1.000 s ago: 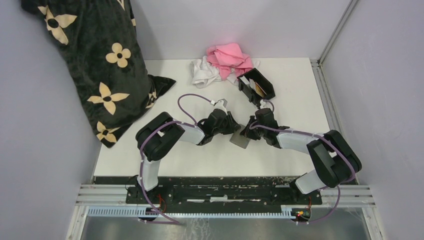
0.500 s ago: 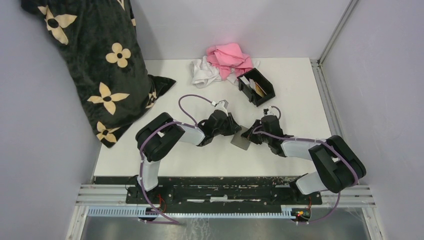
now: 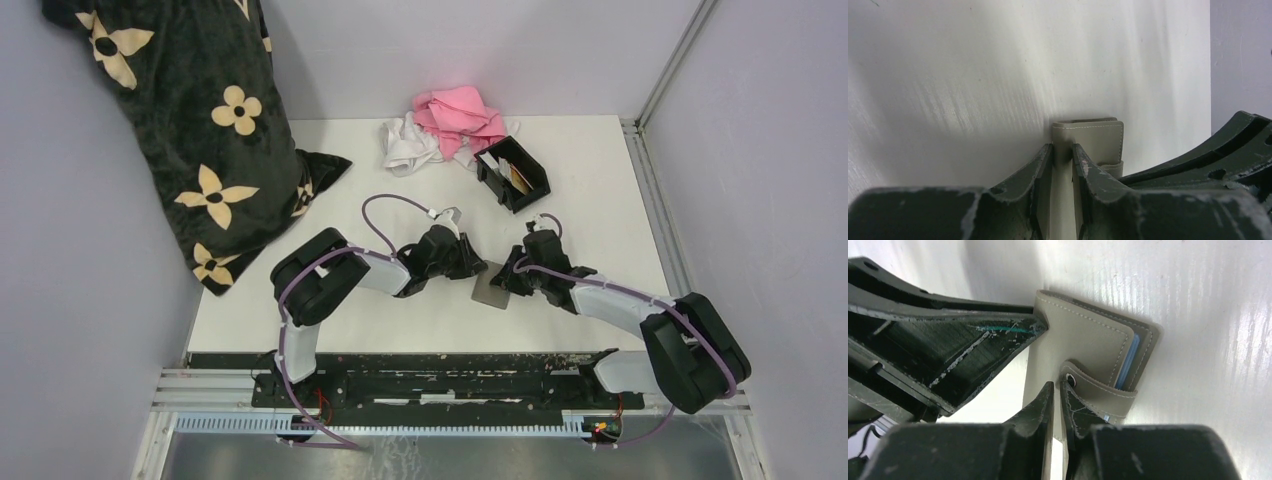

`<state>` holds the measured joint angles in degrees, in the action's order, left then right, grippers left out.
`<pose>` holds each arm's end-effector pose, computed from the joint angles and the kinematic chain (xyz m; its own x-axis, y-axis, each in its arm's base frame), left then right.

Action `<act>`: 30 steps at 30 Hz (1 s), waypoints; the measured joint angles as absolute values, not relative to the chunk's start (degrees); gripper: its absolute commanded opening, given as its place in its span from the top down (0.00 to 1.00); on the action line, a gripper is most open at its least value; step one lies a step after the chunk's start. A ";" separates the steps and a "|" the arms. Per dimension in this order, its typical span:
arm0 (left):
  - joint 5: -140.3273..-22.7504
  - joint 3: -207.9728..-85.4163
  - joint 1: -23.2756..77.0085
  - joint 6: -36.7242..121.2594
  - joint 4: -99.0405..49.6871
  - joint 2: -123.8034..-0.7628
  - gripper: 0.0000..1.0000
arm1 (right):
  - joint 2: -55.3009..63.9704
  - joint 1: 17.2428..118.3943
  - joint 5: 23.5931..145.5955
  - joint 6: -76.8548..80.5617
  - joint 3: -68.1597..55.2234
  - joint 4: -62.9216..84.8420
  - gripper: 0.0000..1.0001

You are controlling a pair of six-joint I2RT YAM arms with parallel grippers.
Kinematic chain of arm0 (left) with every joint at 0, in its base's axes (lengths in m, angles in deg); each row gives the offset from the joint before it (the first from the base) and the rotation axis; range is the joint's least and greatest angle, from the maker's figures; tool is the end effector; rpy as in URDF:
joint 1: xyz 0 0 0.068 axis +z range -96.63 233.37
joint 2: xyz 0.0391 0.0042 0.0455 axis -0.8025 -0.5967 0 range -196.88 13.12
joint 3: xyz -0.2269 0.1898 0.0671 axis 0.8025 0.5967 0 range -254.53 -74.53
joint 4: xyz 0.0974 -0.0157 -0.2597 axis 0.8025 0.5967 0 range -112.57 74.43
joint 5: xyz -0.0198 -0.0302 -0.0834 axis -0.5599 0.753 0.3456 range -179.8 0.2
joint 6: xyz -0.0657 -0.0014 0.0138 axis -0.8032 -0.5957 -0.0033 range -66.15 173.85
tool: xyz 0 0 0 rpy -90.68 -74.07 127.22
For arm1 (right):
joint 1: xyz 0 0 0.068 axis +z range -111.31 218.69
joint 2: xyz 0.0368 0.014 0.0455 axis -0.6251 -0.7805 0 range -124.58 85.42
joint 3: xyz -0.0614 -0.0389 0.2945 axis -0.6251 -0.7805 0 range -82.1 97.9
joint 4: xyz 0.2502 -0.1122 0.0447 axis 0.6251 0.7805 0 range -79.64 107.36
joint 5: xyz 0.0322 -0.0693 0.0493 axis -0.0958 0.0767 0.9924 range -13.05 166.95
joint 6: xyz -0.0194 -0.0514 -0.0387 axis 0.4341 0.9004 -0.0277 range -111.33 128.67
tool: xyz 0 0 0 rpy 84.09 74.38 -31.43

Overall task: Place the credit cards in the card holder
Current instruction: Close the card holder at the center of the board.

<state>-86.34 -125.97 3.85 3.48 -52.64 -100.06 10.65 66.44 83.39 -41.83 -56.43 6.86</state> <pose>0.2714 -0.3230 0.1154 -0.8278 -0.2143 -0.5184 0.2430 0.6959 -0.6757 0.2172 0.1211 0.1486 -0.8127 0.4389 -0.3833 0.1494 0.7927 0.5910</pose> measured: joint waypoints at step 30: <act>-83.60 -119.32 2.03 2.71 -52.99 -94.69 0.64 | 15.62 79.82 72.48 -31.04 -37.92 39.86 0.70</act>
<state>-83.60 -119.32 2.03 2.71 -52.99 -94.69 15.62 79.82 72.48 -31.04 -37.92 39.86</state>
